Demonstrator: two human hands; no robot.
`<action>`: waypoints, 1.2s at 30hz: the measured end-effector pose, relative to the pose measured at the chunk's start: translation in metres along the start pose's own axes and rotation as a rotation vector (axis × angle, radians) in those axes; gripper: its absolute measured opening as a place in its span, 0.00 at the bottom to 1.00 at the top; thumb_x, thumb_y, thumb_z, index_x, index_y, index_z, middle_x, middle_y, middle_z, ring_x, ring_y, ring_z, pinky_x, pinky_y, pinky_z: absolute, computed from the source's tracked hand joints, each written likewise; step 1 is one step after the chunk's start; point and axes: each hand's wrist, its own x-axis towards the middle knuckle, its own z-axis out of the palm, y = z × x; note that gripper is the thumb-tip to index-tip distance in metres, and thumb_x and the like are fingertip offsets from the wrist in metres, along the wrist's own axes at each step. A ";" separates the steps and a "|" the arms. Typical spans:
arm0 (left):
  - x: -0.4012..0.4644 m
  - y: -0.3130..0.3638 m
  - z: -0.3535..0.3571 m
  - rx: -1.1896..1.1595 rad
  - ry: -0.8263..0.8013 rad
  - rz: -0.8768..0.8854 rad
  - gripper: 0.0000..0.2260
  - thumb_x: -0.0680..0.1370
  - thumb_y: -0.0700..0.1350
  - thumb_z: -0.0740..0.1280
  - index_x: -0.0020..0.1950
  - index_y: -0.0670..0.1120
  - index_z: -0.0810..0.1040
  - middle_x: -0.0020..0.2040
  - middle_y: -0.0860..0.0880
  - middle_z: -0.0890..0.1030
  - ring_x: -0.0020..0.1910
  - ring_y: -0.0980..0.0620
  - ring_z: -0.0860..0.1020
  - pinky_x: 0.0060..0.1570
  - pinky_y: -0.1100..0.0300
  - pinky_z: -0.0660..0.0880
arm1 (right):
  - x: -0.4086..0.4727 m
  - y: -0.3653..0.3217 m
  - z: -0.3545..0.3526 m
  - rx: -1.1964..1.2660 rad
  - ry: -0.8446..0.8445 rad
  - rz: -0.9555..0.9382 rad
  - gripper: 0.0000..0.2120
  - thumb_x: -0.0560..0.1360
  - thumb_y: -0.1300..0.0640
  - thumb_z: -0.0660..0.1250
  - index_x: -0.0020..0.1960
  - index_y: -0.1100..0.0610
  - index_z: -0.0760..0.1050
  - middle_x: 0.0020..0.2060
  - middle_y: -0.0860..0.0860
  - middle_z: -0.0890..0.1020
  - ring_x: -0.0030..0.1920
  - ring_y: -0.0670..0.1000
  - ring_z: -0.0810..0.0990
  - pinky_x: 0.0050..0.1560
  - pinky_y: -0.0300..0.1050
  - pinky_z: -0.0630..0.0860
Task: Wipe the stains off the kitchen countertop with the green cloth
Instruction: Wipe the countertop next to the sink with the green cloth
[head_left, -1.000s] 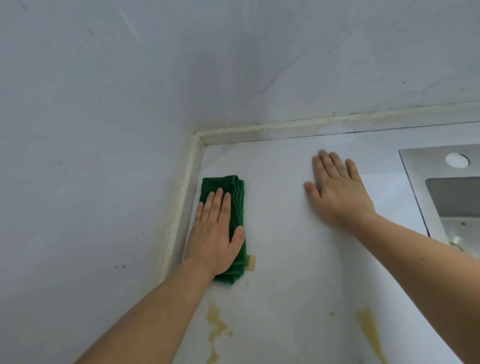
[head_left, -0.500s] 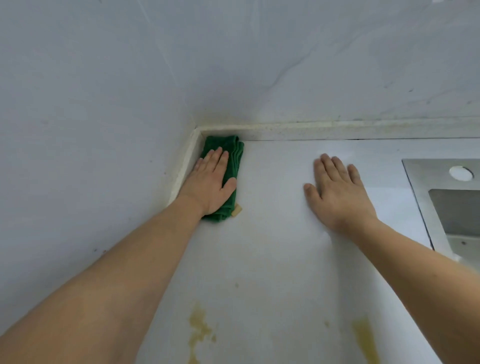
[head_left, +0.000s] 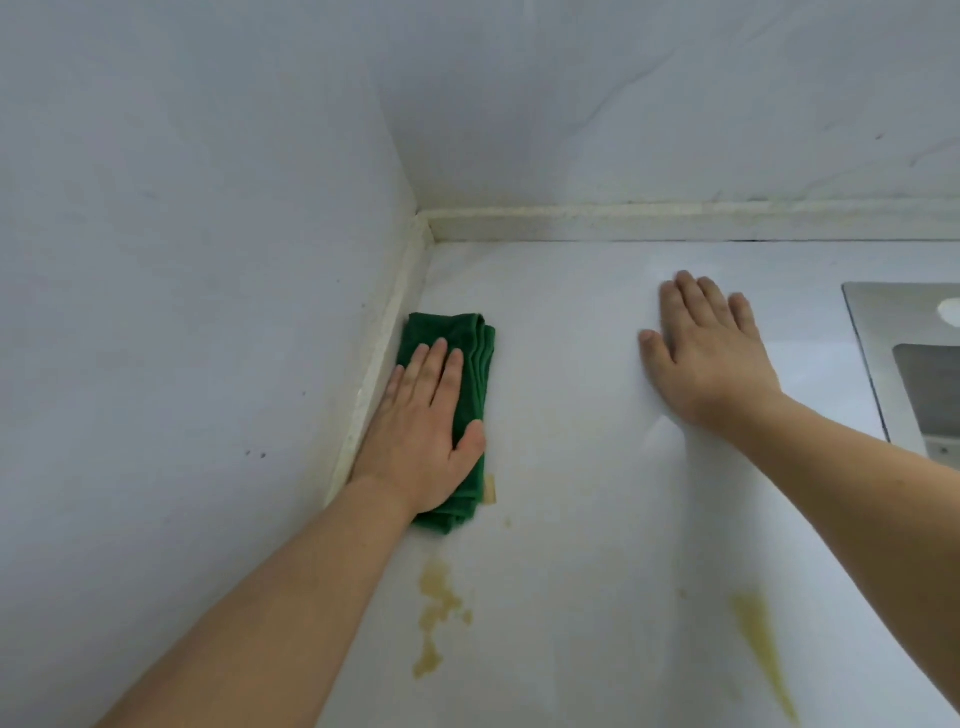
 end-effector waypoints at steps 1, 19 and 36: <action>0.001 0.000 0.000 0.000 -0.002 0.000 0.37 0.76 0.62 0.41 0.81 0.45 0.40 0.81 0.46 0.40 0.80 0.50 0.39 0.78 0.52 0.40 | -0.002 -0.002 -0.001 -0.032 0.033 -0.011 0.34 0.77 0.43 0.40 0.78 0.59 0.51 0.78 0.55 0.53 0.78 0.54 0.48 0.76 0.55 0.39; 0.009 0.004 -0.004 -0.025 -0.036 -0.025 0.35 0.77 0.58 0.43 0.81 0.44 0.40 0.81 0.44 0.40 0.80 0.47 0.39 0.78 0.50 0.38 | -0.057 -0.073 0.014 0.011 -0.075 -0.061 0.30 0.81 0.44 0.41 0.79 0.54 0.39 0.79 0.49 0.41 0.77 0.50 0.37 0.76 0.54 0.37; 0.043 0.004 -0.002 -0.021 0.062 -0.001 0.30 0.82 0.56 0.47 0.81 0.46 0.44 0.82 0.45 0.44 0.80 0.47 0.43 0.78 0.50 0.40 | -0.056 -0.071 0.017 0.011 -0.067 -0.058 0.30 0.81 0.43 0.42 0.79 0.53 0.39 0.79 0.48 0.41 0.77 0.49 0.37 0.76 0.53 0.37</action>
